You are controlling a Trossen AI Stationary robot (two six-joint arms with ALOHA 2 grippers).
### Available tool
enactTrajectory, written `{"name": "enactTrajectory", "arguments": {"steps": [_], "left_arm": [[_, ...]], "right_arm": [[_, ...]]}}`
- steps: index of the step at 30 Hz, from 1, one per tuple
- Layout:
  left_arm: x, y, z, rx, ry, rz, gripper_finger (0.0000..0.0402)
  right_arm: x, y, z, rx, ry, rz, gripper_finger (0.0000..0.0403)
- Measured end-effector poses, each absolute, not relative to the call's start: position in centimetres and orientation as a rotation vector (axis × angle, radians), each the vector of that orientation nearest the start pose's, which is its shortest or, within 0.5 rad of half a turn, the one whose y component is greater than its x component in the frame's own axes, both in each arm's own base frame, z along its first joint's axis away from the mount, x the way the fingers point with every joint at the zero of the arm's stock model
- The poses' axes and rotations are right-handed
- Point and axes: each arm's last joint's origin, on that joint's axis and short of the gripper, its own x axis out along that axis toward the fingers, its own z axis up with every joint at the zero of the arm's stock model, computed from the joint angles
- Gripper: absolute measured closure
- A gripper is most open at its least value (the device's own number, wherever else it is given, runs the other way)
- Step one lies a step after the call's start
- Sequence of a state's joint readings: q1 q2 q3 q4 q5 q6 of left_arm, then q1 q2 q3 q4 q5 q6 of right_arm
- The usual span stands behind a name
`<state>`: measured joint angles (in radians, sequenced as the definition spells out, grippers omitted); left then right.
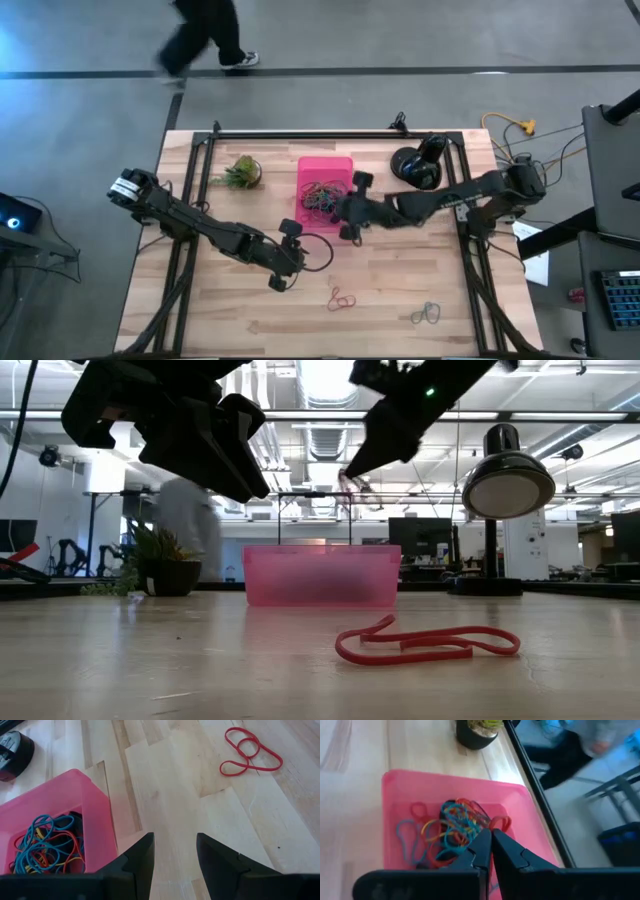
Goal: Pick and place rubber bands into bin
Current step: Put the red rubber bands into the pink bin
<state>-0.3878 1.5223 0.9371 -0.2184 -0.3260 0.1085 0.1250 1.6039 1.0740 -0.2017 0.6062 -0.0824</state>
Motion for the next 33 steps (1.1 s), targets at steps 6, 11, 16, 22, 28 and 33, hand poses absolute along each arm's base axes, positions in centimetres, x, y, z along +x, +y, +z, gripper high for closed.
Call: {"name": "enactTrajectory", "arguments": {"steps": [6,11,16,22,28,33], "left_arm": [[29.0,-10.9,21.2,0.386,0.756,-0.100,0.0269],[29.0,-10.8,21.2,0.387,0.757,-0.100,0.0269],[29.0,-10.8,21.2,0.387,0.757,-0.100,0.0269],[29.0,-10.8,21.2,0.386,0.757,-0.100,0.0269],[29.2,-11.1,21.4,0.373,0.717,-0.108,0.0269],[29.7,-12.1,21.7,0.349,0.632,-0.210,0.0269]], "right_arm": [[35.0,-1.2,22.6,-0.253,0.704,-0.389,0.0394],[35.6,-3.0,20.6,-0.161,0.755,-0.296,0.0387],[36.0,-3.9,19.2,-0.118,0.795,-0.259,0.0340],[35.6,-3.8,20.2,-0.098,0.776,-0.262,0.0267],[33.8,-1.4,22.9,-0.123,0.777,-0.201,0.0234],[31.1,3.1,24.9,-0.134,0.833,-0.083,0.0233]]}}
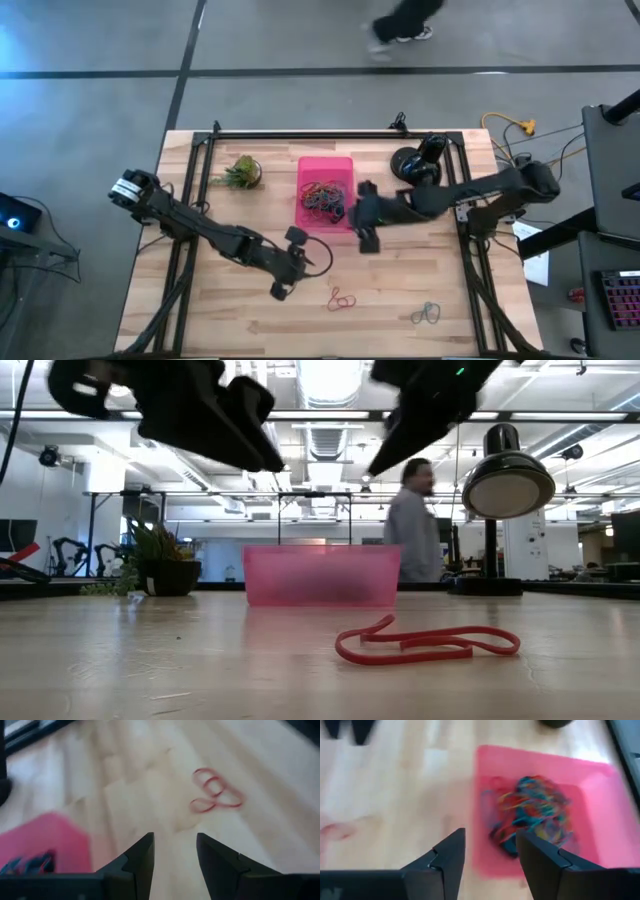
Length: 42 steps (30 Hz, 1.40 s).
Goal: Pick and place rubber bands into bin
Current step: Put the red rubber bands into the pink bin
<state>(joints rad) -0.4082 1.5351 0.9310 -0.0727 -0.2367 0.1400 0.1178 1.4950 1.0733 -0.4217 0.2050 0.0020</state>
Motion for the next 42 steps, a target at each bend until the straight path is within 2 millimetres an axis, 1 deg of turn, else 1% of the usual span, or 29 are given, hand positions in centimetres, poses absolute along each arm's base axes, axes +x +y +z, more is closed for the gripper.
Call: {"name": "enactTrajectory", "arguments": {"steps": [4,8,13,18,22,25,28,31,36,42], "left_arm": [[30.4,-13.2,21.3,0.365,0.572,-0.332,0.0269],[31.2,-13.9,20.1,0.394,0.553,-0.381,0.0269],[32.6,-14.7,18.1,0.422,0.545,-0.456,0.0269],[34.3,-15.5,16.6,0.464,0.562,-0.485,0.0269],[35.3,-15.9,16.1,0.517,0.552,-0.501,0.0269],[35.8,-16.1,15.9,0.590,0.559,-0.524,0.0269],[36.4,-16.3,16.0,0.652,0.590,-0.520,0.0269],[37.0,-16.3,16.7,0.693,0.616,-0.492,0.0269],[37.4,-16.0,17.1,0.701,0.644,-0.476,0.0269],[37.5,-15.8,16.7,0.687,0.660,-0.508,0.0269]], "right_arm": [[28.4,6.9,26.2,-0.097,0.867,-0.003,0.0239],[26.1,10.4,27.0,-0.048,0.870,0.077,0.0247],[23.8,14.3,26.8,-0.038,0.865,0.135,0.0258],[22.0,17.0,25.8,-0.054,0.867,0.123,0.0269],[21.1,18.4,25.1,-0.030,0.865,0.095,0.0276],[20.7,19.2,24.4,-0.009,0.876,0.074,0.0280],[20.5,19.9,23.6,0.006,0.894,0.063,0.0282],[20.6,20.4,22.7,0.003,0.916,0.049,0.0282],[20.9,20.9,21.3,-0.002,0.948,0.022,0.0285],[21.2,21.3,20.6,-0.008,0.960,0.025,0.0286]]}}
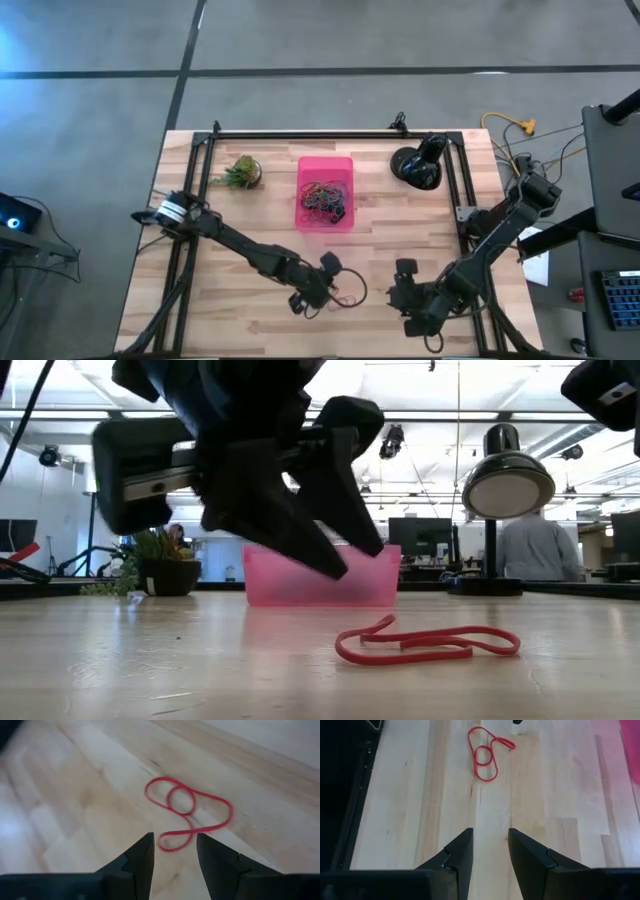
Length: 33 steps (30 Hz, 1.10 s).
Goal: Pick and place rubber bands into bin
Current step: Put the red rubber bands into the pink bin
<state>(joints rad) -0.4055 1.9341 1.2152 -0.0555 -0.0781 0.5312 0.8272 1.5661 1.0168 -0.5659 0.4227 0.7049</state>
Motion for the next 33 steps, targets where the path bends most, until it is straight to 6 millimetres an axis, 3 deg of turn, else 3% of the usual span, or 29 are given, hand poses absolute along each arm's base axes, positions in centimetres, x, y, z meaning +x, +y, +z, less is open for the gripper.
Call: {"name": "enactTrajectory", "arguments": {"steps": [17,24,33], "left_arm": [[37.5,-16.4,14.7,0.656,0.733,-0.639,0.0269],[37.7,-16.7,14.8,0.704,0.680,-0.656,0.0269],[38.6,-17.4,13.1,0.803,0.625,-0.701,0.0269]], "right_arm": [[21.2,21.9,20.8,0.020,0.927,0.058,0.0299],[21.3,22.0,20.9,0.023,0.918,0.060,0.0296],[21.3,22.0,21.0,0.029,0.907,0.068,0.0302]]}}
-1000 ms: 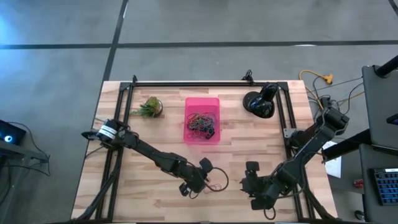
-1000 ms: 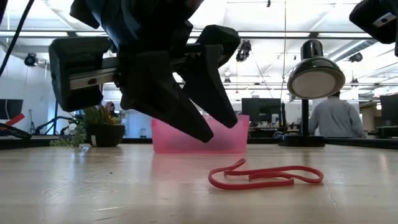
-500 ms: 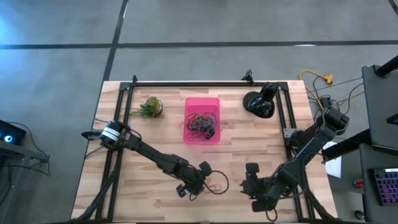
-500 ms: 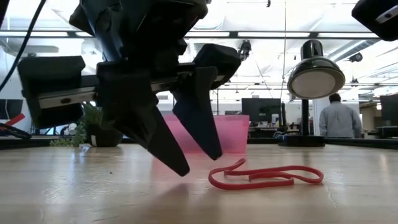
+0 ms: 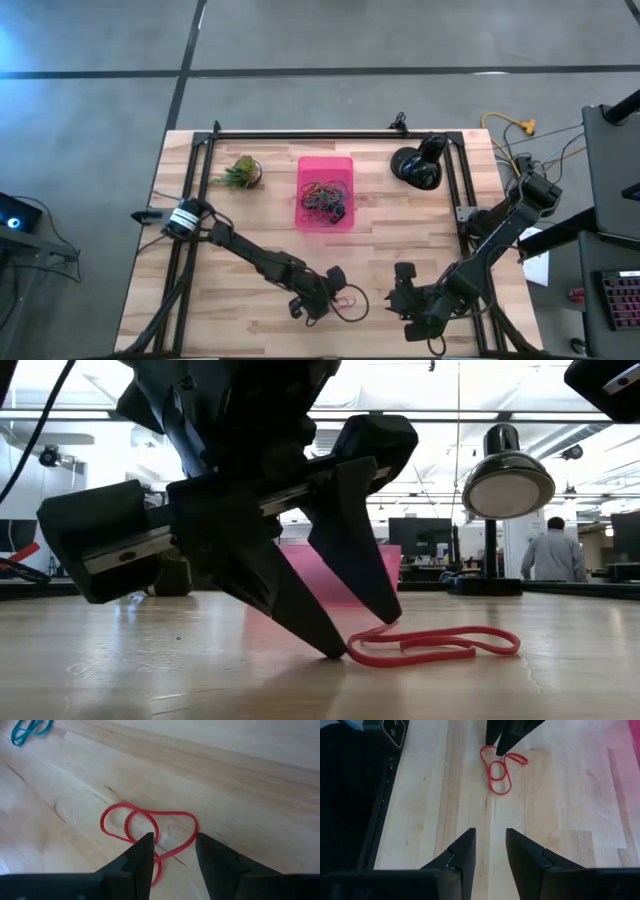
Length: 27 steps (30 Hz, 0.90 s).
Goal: Pick and place rubber bands into bin
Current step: Put the red rubber bands into the pink bin
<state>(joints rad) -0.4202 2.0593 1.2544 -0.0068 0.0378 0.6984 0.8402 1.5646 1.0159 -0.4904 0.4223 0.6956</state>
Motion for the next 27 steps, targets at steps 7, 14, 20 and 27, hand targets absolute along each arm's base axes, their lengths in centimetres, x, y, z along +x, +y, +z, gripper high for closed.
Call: {"name": "enactTrajectory", "arguments": {"steps": [7,14,20,27], "left_arm": [[38.8,-17.4,13.7,0.780,0.676,-0.699,0.0269],[39.1,-17.2,14.4,0.748,0.768,-0.710,0.0269],[39.1,-17.3,14.6,0.750,0.758,-0.736,0.0269],[39.2,-17.5,14.5,0.770,0.729,-0.785,0.0269]], "right_arm": [[21.3,22.0,20.9,0.029,0.908,0.068,0.0312],[21.3,22.0,20.9,0.029,0.908,0.067,0.0321],[21.3,22.0,20.9,0.028,0.908,0.067,0.0326],[21.3,22.0,20.9,0.027,0.905,0.064,0.0322]]}}
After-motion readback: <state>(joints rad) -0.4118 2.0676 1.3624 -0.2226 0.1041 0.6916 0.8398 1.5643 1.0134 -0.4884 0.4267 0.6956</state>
